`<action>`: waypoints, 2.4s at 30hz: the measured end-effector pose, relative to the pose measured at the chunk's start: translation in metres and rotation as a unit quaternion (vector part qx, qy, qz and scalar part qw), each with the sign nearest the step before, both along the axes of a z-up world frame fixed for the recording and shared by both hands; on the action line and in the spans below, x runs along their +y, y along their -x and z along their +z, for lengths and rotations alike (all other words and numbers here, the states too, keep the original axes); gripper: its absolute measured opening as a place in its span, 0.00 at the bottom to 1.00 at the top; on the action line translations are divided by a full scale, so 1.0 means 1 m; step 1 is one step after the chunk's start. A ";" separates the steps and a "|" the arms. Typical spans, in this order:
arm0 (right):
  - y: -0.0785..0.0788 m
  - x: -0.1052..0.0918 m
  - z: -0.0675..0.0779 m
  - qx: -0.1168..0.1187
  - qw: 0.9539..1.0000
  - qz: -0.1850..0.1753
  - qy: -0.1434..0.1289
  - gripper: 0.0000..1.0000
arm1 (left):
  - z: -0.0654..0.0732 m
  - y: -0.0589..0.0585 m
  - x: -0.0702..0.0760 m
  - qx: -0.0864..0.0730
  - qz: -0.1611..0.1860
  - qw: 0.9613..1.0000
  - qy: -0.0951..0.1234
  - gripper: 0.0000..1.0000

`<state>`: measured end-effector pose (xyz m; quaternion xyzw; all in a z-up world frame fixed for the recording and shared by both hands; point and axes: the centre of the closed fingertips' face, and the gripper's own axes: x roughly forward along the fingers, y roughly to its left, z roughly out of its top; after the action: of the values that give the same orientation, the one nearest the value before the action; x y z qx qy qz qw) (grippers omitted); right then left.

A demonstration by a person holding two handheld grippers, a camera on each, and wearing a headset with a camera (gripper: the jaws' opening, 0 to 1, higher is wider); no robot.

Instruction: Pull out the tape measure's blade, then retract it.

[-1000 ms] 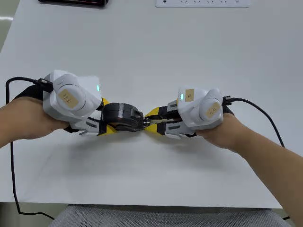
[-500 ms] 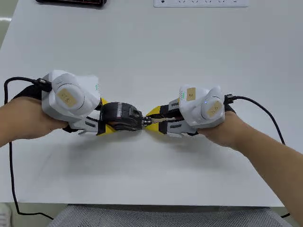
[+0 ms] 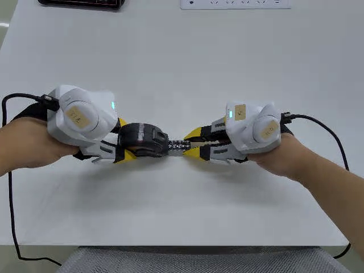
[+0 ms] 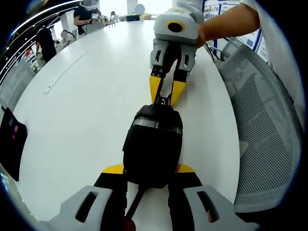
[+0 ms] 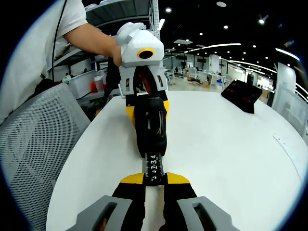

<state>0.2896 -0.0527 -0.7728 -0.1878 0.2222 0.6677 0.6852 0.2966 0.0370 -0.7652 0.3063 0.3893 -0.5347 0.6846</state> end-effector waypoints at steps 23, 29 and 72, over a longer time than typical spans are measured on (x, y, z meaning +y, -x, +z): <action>-0.001 -0.035 -0.001 -0.003 1.000 -0.009 0.023 0.10 | 0.000 0.000 -0.001 -0.001 -0.002 1.000 0.000 0.27; -0.001 -0.044 -0.001 -0.004 1.000 -0.012 0.029 0.10 | 0.000 0.000 -0.002 -0.002 -0.002 1.000 0.000 0.27; 0.000 -0.096 -0.001 -0.010 0.997 -0.030 0.066 0.09 | 0.000 0.000 -0.004 -0.003 -0.005 1.000 -0.004 0.27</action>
<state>0.2895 -0.1482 -0.7742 -0.2326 0.2644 0.6291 0.6930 0.2967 0.0333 -0.7652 0.3125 0.3878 -0.5356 0.6819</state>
